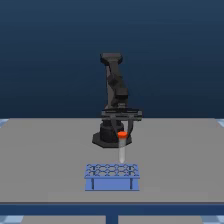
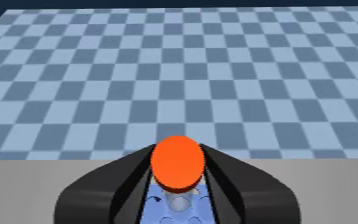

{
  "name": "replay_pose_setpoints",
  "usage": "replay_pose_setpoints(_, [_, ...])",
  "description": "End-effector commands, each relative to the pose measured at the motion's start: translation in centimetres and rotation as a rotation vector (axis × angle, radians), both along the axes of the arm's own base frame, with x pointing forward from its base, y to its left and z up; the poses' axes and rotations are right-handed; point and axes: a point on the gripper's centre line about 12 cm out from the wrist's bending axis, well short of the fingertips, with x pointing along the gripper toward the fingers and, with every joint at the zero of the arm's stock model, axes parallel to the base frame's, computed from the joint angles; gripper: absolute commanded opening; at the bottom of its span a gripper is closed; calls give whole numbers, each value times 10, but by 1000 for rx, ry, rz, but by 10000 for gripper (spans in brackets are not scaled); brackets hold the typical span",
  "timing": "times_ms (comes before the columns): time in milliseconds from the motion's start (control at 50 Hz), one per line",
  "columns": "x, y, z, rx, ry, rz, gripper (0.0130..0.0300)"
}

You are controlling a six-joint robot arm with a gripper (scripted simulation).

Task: Pick up the centrifuge tube on the rack

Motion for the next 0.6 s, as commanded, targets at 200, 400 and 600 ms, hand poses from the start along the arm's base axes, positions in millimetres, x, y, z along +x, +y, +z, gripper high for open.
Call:
replay_pose_setpoints(200, [0, 0, 1, -9, 2, 2, 130])
replay_pose_setpoints(400, [0, 0, 1, -9, 2, 2, 130])
replay_pose_setpoints(600, [0, 0, 1, -9, 2, 2, 130])
